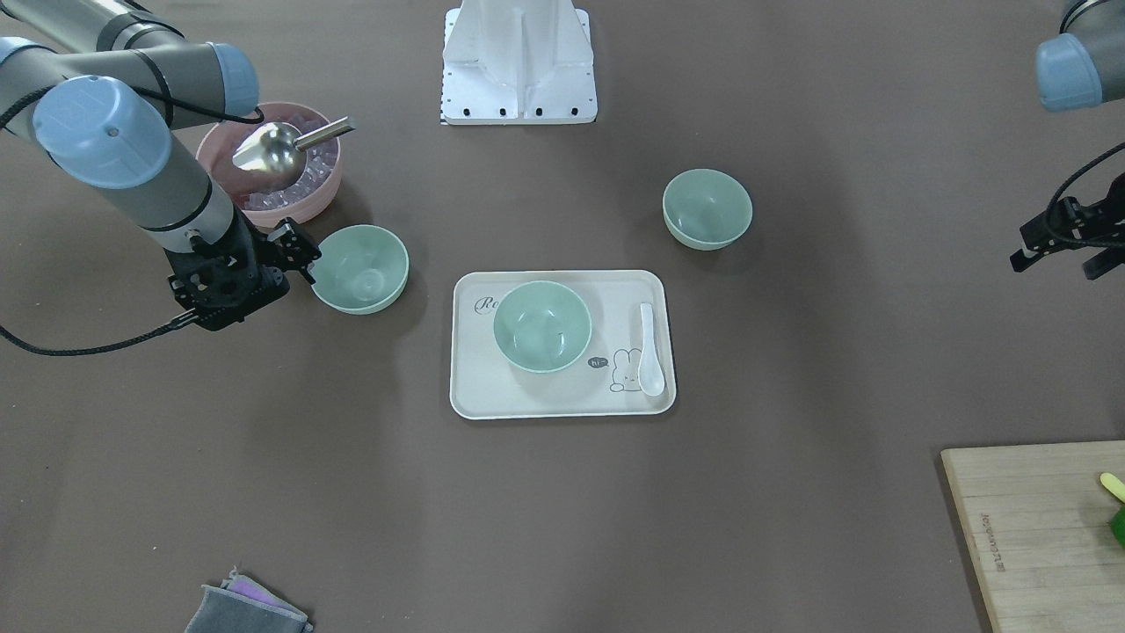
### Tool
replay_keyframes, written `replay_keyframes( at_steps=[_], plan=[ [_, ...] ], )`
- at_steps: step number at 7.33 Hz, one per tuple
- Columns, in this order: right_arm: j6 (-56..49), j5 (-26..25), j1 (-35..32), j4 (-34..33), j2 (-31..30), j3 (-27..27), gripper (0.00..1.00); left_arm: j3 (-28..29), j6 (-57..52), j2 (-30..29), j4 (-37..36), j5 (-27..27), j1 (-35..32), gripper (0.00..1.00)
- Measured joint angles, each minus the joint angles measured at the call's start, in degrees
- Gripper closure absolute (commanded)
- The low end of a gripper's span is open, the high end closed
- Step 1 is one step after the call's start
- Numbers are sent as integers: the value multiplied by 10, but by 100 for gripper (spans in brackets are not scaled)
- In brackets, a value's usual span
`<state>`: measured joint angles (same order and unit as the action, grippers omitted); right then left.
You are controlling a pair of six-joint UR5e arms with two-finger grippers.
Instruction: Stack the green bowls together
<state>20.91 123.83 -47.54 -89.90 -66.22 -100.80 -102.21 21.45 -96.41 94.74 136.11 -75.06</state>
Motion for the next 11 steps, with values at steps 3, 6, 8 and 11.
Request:
replay_keyframes(
  at_steps=[3, 6, 8, 11],
  plan=[
    [-63, -3, 25, -1, 9, 29, 4, 1, 0, 2, 0, 0, 0, 2],
    [-73, 13, 41, 0, 20, 66, 57, 0, 0, 4, 0, 0, 0, 2],
    [-72, 20, 45, 0, 25, 77, 80, 1, 0, 5, -1, 0, 0, 2],
    [-72, 26, 47, 0, 28, 78, 100, 5, 0, 5, 0, 1, 0, 2]
  ],
)
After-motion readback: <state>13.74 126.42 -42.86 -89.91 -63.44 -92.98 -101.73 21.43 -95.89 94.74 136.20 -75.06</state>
